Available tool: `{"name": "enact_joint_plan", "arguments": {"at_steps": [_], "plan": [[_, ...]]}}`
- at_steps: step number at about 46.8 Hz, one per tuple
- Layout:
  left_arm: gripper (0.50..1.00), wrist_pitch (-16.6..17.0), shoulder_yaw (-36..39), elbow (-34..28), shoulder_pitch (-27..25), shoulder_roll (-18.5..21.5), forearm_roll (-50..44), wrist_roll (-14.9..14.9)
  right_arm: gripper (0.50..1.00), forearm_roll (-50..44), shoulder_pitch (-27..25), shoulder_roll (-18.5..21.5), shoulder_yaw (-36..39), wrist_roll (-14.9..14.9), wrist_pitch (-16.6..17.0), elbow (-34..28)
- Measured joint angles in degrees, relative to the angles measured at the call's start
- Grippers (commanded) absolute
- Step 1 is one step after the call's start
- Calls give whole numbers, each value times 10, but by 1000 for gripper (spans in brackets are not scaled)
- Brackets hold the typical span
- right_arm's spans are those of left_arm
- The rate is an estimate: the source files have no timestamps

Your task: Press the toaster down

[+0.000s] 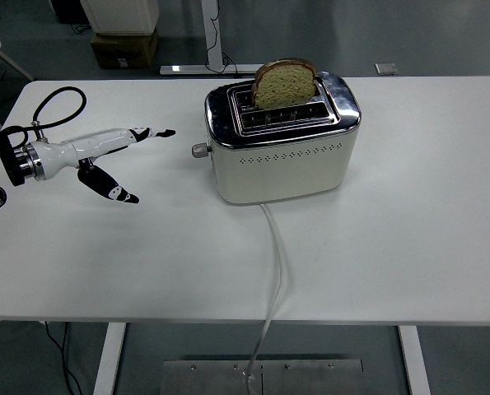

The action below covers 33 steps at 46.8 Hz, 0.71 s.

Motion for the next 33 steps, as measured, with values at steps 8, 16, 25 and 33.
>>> {"name": "enact_joint_plan", "arguments": {"at_steps": [8, 16, 25, 33], "plan": [[1000, 0, 2, 1, -2, -5, 0, 1, 1000, 0, 0, 0, 0, 0, 0, 0], [1000, 0, 3, 3, -2, -9, 1, 2, 1000, 0, 0, 0, 0, 0, 0, 0], [1000, 0, 14, 3, -3, -18, 2, 1, 1000, 0, 0, 0, 0, 0, 0, 0], [1000, 0, 22, 5, -7, -32, 2, 1, 1000, 0, 0, 0, 0, 0, 0, 0]]}}
